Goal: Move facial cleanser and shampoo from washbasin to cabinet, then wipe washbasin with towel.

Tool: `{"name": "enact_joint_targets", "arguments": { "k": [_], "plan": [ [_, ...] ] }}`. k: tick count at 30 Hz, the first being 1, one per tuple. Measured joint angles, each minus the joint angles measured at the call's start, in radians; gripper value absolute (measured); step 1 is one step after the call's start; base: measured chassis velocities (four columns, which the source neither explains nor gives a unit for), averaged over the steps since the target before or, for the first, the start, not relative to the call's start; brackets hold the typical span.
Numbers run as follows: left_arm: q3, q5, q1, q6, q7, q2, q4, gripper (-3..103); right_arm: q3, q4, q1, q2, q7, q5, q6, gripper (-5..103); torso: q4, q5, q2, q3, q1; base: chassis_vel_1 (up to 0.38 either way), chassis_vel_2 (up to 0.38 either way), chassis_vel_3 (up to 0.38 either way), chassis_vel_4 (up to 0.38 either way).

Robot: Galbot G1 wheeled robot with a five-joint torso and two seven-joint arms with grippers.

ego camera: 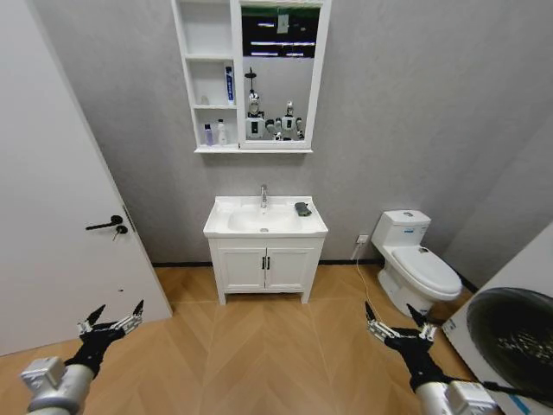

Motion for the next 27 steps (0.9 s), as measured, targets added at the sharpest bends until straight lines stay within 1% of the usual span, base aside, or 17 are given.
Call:
{"name": "enact_joint_targets", "arguments": {
  "k": [8, 27],
  "plan": [
    [0.0, 0.0, 0.0, 0.0, 0.0, 0.0, 0.0, 100, 0.0, 0.0, 0.0, 0.0, 0.0, 0.0, 0.0, 100, 0.0006, -0.0001, -0.001, 0.001, 0.002, -0.057, 0.018, 0.066, -0.021],
    [0.0, 0.0, 0.0, 0.0, 0.001, 0.0, 0.0, 100, 0.0, 0.0, 0.0, 0.0, 0.0, 0.0, 0.0, 100, 0.0003, -0.0001, 0.0, 0.0, 0.001, 0.0, 0.0, 0.0, 0.0]
  ]
}}
